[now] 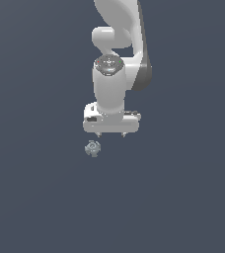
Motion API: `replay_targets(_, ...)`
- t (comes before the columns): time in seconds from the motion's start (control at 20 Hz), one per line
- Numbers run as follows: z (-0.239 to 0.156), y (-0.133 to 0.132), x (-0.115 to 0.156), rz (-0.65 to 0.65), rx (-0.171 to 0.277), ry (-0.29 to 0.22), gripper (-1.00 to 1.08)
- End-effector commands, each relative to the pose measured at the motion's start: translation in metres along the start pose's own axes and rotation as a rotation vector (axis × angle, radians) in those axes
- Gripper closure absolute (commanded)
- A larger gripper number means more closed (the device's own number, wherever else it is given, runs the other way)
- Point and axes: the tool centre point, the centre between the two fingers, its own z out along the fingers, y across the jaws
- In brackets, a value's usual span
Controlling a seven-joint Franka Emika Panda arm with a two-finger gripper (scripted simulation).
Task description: Pick up the object and move it to a goal position.
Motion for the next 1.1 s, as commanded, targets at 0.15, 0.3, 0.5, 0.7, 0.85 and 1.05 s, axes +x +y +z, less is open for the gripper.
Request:
replay_targets(0.15, -0.002, 0.001, 0.001, -0.002, 0.001, 0.002, -0.92)
replay_targets(0.3, -0.009, 0.004, 0.002, -0.011, 0.004, 0.009, -0.92)
replay_targets(0.5, -0.017, 0.004, 0.003, -0.027, 0.005, 0.015, -0.92)
replay_targets(0.7, -0.016, 0.004, 0.003, -0.025, 0.005, 0.014, -0.92)
replay_targets(0.85, -0.010, 0.009, 0.003, -0.001, 0.005, 0.013, -0.92)
replay_targets(1.05, 0.004, 0.021, 0.002, 0.063, 0.005, 0.009, -0.92)
